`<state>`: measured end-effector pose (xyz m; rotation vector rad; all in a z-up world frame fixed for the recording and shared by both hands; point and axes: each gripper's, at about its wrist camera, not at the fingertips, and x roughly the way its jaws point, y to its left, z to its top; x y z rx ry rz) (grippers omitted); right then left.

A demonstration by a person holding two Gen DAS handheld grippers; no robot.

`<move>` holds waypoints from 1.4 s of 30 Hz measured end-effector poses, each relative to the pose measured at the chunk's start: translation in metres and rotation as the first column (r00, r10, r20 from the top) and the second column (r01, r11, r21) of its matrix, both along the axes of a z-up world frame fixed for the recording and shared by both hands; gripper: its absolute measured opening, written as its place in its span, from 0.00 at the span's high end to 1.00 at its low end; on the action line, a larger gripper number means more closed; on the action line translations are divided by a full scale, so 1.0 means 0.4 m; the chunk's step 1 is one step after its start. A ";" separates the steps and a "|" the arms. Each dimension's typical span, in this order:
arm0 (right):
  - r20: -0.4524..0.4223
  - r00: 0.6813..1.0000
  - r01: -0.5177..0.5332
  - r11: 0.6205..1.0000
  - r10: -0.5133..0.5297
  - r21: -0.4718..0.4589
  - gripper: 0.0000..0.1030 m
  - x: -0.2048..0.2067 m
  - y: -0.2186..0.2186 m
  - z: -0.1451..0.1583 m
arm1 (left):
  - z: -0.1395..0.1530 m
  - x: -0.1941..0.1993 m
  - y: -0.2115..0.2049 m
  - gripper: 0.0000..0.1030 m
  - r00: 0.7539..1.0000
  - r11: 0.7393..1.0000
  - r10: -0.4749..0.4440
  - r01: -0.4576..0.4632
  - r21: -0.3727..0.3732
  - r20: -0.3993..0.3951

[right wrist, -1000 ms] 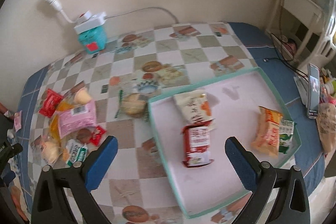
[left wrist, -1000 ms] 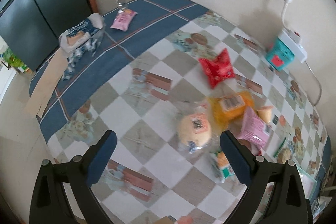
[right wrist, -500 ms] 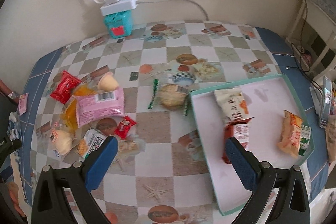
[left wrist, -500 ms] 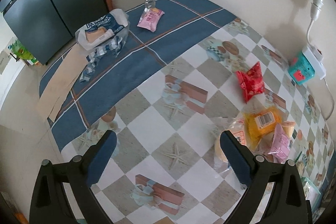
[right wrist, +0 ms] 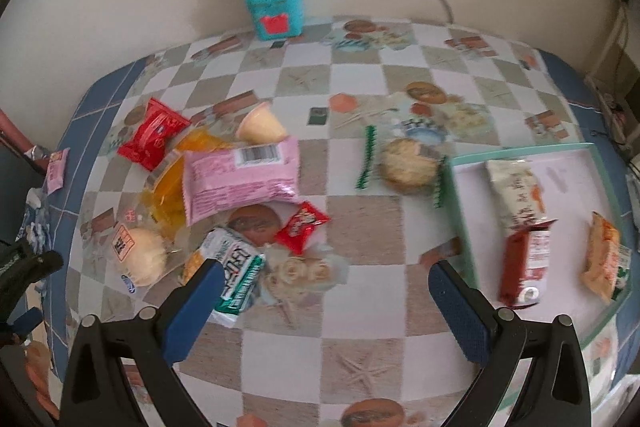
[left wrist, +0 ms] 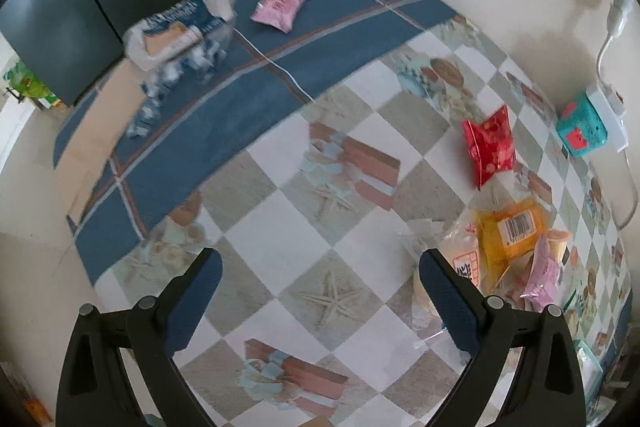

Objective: Organize snacks
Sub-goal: 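Move both tools back over the snack pile, then grasp the green-white cracker pack with the right tool while the left tool grasps the wrapped round bun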

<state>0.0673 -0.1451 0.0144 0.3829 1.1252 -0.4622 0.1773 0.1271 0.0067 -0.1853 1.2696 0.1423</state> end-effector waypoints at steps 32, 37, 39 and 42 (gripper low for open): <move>0.014 0.994 -0.111 0.992 0.111 0.052 0.00 0.145 0.126 -0.147 | -0.085 0.060 -0.152 0.04 0.986 0.978 -0.159 0.150 -0.144 -0.052; -0.015 0.994 -0.109 0.992 0.110 0.064 0.00 0.146 0.124 -0.169 | -0.098 0.061 -0.164 0.04 0.983 0.977 -0.171 0.161 -0.138 -0.066; -0.029 0.995 -0.093 0.994 0.095 0.054 0.00 0.142 0.113 -0.171 | -0.103 0.059 -0.169 0.04 0.982 0.977 -0.178 0.167 -0.135 -0.071; -0.041 0.996 -0.072 0.996 0.074 0.052 0.00 0.132 0.090 -0.173 | -0.114 0.057 -0.178 0.04 0.979 0.976 -0.186 0.175 -0.132 -0.078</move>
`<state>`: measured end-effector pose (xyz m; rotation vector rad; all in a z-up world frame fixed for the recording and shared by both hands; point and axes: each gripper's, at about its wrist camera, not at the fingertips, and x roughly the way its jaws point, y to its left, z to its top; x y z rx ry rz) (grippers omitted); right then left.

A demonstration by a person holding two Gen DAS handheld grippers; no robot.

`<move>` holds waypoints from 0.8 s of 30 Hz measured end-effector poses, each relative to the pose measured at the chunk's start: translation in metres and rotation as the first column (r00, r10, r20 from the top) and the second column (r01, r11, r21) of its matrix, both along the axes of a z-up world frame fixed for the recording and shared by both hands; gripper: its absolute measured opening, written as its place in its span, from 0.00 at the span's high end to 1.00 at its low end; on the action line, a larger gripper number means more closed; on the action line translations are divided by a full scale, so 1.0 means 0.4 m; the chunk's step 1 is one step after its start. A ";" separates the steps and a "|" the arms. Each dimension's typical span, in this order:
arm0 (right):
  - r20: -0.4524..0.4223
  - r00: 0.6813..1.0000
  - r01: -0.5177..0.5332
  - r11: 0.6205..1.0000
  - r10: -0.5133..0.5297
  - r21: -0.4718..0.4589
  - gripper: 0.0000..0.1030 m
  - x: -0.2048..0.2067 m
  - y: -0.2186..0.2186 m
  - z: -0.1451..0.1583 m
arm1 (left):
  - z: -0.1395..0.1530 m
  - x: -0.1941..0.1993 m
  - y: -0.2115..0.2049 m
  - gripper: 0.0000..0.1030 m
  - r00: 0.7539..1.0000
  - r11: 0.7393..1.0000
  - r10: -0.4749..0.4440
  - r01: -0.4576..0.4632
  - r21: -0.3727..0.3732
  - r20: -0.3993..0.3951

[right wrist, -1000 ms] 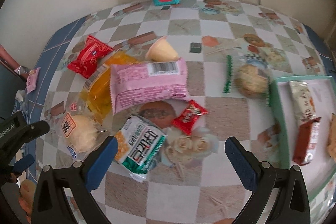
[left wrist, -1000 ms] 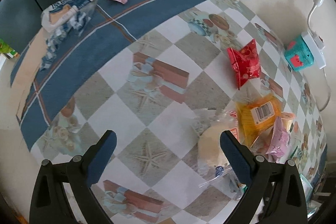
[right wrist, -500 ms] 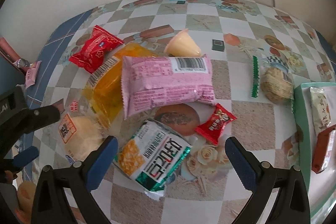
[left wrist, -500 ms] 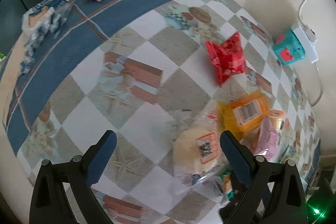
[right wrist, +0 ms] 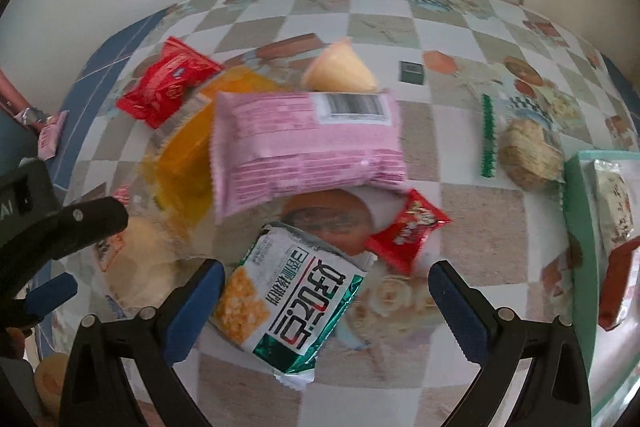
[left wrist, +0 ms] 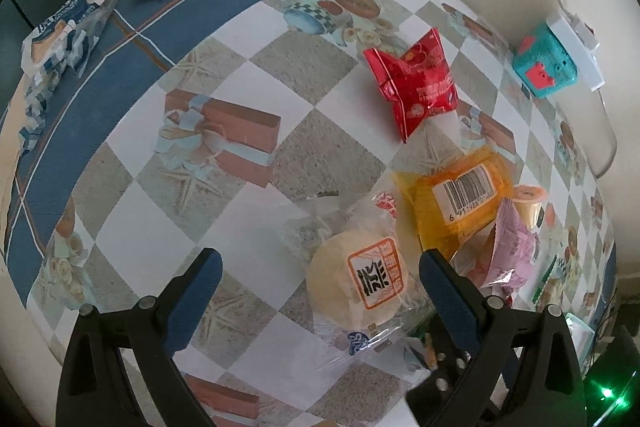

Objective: Organize snacks
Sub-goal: 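Grasp the green-white cracker pack with the right tool while the left tool grasps the wrapped round bun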

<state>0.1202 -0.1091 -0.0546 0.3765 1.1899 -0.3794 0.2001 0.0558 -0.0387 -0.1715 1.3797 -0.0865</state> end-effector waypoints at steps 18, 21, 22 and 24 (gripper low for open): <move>0.013 0.999 -0.048 0.999 0.048 -0.006 0.19 0.001 0.019 -0.012 | -0.011 -0.001 -0.046 0.18 0.999 0.999 -0.037 0.037 0.032 0.010; 0.015 0.999 -0.051 0.999 0.051 -0.019 0.31 -0.002 0.024 -0.007 | -0.013 -0.001 -0.053 0.30 0.999 0.998 -0.044 0.044 0.038 0.008; 0.017 0.999 -0.049 0.999 0.050 -0.023 0.33 -0.004 0.030 -0.003 | -0.015 -0.002 -0.054 0.31 0.999 0.998 -0.047 0.047 0.038 0.006; 0.023 0.999 -0.047 0.999 0.047 -0.019 0.39 -0.009 0.028 0.002 | -0.017 -0.007 -0.060 0.41 0.999 0.998 -0.052 0.052 0.028 0.001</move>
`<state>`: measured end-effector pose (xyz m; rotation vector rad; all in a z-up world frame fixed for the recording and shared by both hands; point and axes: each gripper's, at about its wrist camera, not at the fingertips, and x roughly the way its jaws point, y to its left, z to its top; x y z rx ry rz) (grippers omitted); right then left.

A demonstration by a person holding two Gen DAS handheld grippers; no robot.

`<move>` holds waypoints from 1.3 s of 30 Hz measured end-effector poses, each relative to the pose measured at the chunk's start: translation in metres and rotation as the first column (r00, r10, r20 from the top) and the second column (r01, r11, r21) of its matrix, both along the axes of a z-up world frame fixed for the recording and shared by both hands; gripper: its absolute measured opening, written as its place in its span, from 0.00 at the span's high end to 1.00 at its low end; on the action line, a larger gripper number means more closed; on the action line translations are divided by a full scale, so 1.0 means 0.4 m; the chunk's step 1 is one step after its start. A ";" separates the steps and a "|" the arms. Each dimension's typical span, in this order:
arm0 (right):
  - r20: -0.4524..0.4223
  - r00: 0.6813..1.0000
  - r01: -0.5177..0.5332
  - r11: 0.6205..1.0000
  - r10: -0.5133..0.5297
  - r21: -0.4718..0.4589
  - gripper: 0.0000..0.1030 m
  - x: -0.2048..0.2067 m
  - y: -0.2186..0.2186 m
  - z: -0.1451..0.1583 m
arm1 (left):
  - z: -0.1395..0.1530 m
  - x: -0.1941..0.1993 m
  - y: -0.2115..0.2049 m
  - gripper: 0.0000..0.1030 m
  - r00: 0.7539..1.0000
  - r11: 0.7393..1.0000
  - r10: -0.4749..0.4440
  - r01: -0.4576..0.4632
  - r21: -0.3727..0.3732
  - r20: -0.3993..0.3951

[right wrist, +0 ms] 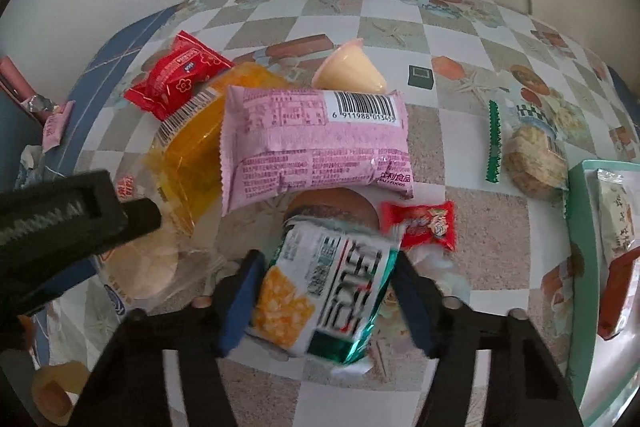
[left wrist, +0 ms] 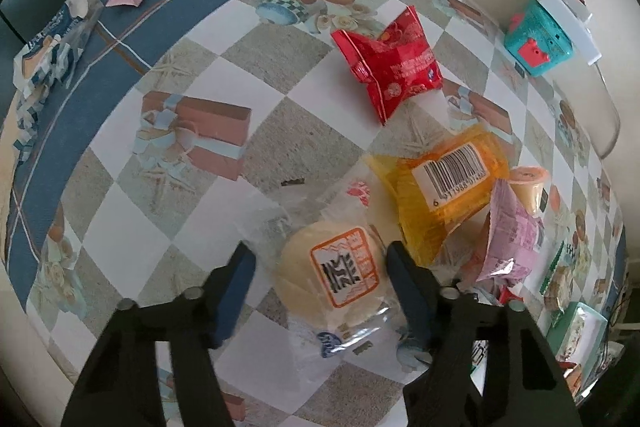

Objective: Organize snacks
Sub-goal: 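Grasp the green-white cracker pack with the right tool while the left tool grasps the wrapped round bun, then carry the cracker pack and round bun to the white tray and release them inside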

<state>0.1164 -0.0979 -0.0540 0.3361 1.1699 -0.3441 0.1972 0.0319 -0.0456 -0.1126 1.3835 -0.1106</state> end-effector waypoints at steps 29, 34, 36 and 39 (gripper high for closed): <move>0.114 0.993 0.033 0.999 -0.037 0.037 0.48 -0.078 -0.086 0.151 | 0.173 -0.085 0.031 0.47 0.988 0.997 0.079 -0.079 -0.005 0.131; 0.177 0.981 0.071 0.997 -0.075 0.030 0.48 -0.115 -0.126 0.222 | 0.219 -0.105 0.026 0.47 0.982 0.997 0.077 -0.076 -0.008 0.174; 0.197 0.976 0.090 0.996 -0.092 0.022 0.48 -0.131 -0.146 0.246 | 0.234 -0.114 0.020 0.47 0.980 0.997 0.074 -0.073 -0.011 0.186; 0.225 0.966 0.123 0.992 -0.125 0.020 0.48 -0.159 -0.183 0.281 | 0.256 -0.131 0.002 0.47 0.977 0.998 0.062 -0.061 -0.015 0.204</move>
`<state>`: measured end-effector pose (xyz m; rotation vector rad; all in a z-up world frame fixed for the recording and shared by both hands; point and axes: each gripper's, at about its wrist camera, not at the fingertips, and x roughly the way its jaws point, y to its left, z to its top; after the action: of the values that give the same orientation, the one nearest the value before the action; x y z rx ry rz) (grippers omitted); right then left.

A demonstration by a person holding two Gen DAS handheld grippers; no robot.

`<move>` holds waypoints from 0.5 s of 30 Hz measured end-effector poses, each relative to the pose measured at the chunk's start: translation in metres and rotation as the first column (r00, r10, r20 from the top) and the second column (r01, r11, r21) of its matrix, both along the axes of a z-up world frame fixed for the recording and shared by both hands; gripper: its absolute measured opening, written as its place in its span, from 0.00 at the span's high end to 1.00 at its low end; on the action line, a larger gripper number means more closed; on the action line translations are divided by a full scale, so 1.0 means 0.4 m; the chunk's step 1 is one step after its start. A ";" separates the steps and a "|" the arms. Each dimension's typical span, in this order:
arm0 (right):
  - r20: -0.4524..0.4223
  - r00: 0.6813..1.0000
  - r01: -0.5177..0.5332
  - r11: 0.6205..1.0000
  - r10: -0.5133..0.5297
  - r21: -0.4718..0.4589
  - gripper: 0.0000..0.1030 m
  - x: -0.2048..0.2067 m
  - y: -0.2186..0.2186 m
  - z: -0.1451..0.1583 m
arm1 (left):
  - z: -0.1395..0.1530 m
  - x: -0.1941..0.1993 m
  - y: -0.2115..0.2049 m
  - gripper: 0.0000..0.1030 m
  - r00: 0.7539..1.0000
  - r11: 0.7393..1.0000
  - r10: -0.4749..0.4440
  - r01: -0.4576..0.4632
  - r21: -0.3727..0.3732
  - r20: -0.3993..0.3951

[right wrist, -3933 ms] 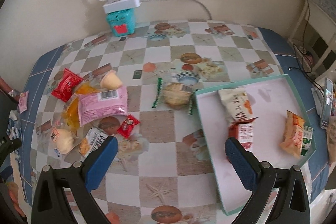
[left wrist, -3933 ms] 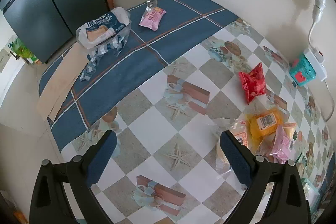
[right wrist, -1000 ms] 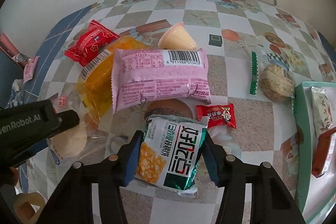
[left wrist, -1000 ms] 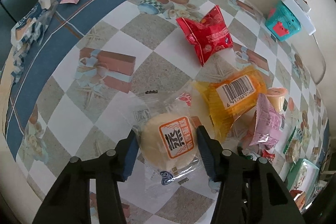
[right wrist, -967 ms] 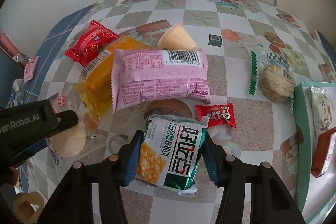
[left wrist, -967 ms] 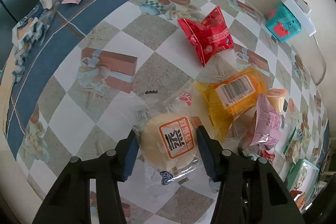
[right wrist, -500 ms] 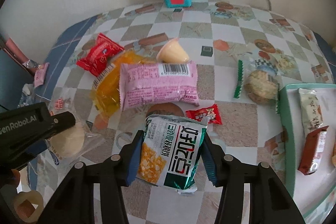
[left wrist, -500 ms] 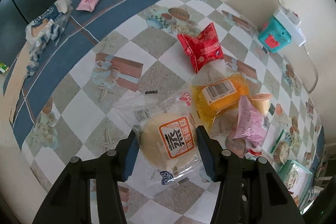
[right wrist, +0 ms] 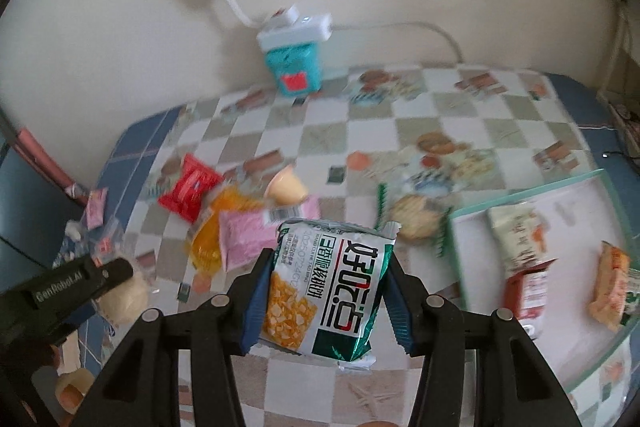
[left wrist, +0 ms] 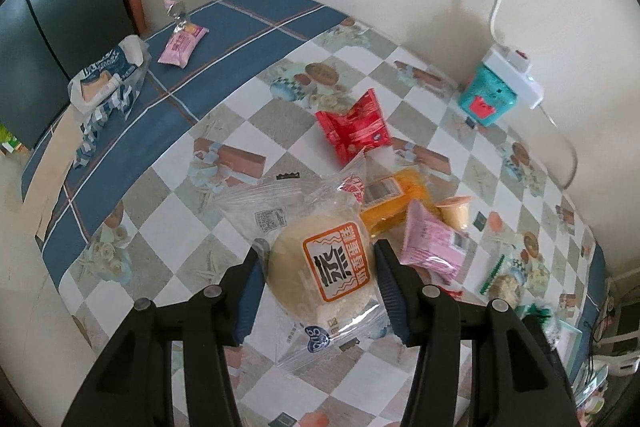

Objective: Organize snacks
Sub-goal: 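Carry the cracker pack and round bun to the white tray and release them inside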

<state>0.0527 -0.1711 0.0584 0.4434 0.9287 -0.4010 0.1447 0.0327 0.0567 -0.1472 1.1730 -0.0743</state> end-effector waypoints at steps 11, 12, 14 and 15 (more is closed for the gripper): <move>0.063 0.978 0.200 0.980 -0.198 -0.023 0.48 -0.154 -0.196 0.098 | 0.092 -0.082 -0.126 0.47 0.990 0.994 -0.106 0.106 0.006 0.090; 0.067 0.974 0.220 0.975 -0.218 -0.023 0.48 -0.171 -0.216 0.103 | 0.100 -0.090 -0.141 0.47 0.988 0.993 -0.120 0.120 0.010 0.099; 0.078 0.963 0.261 0.965 -0.258 -0.019 0.48 -0.209 -0.256 0.114 | 0.114 -0.110 -0.173 0.47 0.982 0.989 -0.149 0.148 0.017 0.115; 0.083 0.957 0.280 0.960 -0.278 -0.017 0.48 -0.227 -0.274 0.119 | 0.120 -0.119 -0.187 0.47 0.980 0.987 -0.161 0.160 0.018 0.121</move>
<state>-0.0380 -0.2808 0.1060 0.5629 0.7830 -0.6482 0.0971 -0.0421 0.1047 -0.0402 1.0617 -0.2181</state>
